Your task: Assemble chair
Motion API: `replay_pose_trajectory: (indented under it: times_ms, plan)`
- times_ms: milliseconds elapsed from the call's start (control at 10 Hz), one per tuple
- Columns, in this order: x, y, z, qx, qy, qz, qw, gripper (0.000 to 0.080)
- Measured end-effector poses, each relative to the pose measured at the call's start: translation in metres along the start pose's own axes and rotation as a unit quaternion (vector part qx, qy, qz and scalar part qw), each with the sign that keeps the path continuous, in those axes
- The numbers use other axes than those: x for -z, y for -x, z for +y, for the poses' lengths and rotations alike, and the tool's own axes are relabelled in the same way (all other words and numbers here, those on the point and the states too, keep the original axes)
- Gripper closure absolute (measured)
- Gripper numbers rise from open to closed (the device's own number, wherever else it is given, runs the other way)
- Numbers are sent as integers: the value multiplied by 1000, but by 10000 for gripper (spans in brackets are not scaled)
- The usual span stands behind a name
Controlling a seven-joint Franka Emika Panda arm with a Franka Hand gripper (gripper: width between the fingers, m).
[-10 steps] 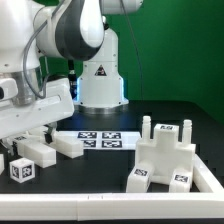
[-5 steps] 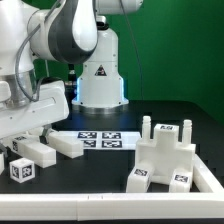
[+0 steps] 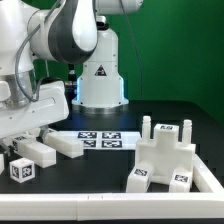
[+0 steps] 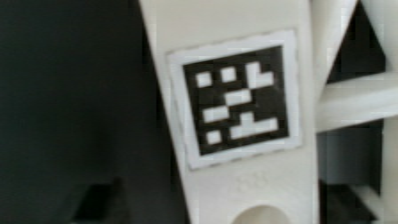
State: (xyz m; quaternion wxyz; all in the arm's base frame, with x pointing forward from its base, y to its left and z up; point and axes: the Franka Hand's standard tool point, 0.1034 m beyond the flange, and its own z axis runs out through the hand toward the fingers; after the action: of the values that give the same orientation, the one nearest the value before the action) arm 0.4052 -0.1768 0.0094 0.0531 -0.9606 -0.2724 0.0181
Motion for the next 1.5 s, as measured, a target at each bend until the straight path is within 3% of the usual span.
replay_pose_trajectory:
  times_ms: [100,200,400,600,800,1000,1100,1300,1400,1500]
  plan:
    - [0,0,0,0,0,0,1000,471]
    - [0,0,0,0,0,0,1000,517]
    - [1,-1,0,-11,0,1,1000,517]
    - [14,-12,-8,-92,-4,8,996,517]
    - [59,-49,-37,-168,-17,14,985,517]
    - [89,-79,-49,-248,-12,22,968,515]
    - [85,-80,-47,-242,-7,27,970,515]
    - [82,-78,-49,-242,-10,22,970,515]
    - [84,-80,-51,-272,-12,18,962,515]
    - [97,-91,-56,-315,-11,13,949,515]
